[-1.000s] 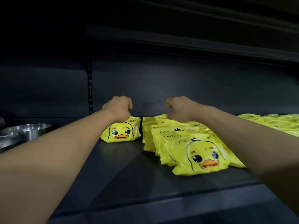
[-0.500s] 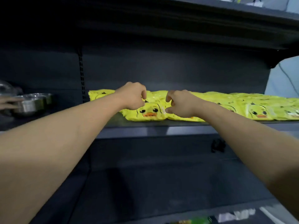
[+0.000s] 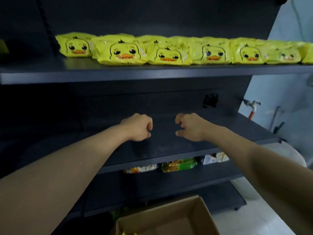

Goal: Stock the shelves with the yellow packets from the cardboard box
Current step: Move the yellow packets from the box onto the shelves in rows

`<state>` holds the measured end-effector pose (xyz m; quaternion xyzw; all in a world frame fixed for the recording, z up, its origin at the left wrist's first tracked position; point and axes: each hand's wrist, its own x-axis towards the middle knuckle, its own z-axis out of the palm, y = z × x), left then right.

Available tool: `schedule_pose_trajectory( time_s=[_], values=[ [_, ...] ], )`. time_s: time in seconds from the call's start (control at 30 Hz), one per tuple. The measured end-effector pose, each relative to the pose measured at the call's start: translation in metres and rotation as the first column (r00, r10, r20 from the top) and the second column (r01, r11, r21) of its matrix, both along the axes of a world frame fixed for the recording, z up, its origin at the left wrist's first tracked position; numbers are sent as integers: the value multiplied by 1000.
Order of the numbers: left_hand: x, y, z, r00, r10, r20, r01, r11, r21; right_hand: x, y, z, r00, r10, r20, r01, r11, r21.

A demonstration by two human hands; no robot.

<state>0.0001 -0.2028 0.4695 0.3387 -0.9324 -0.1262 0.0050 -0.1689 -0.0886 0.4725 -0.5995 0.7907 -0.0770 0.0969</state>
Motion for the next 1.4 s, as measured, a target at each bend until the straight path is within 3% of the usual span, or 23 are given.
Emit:
schedule_pose_trajectory(
  time_s=[0.3, 0.63, 0.87, 1.1, 1.4],
  values=[
    [13, -17, -148, 980, -70, 189, 15, 960, 278, 10, 5, -134, 992, -71, 107, 42, 966, 257],
    [46, -19, -312, 929, -178, 324, -12, 862, 507, 57, 33, -298, 942, -264, 206, 134, 860, 492],
    [65, -2, -405, 892, -216, 397, -57, 817, 573, 66, 67, -389, 890, -374, 261, 135, 762, 634],
    [60, 23, -481, 877, -163, 453, -157, 793, 589, 52, 84, -480, 841, -428, 330, 104, 728, 677],
    [40, 71, -580, 875, -78, 478, -254, 766, 590, 24, 100, -617, 821, -505, 266, 144, 635, 759]
  ],
)
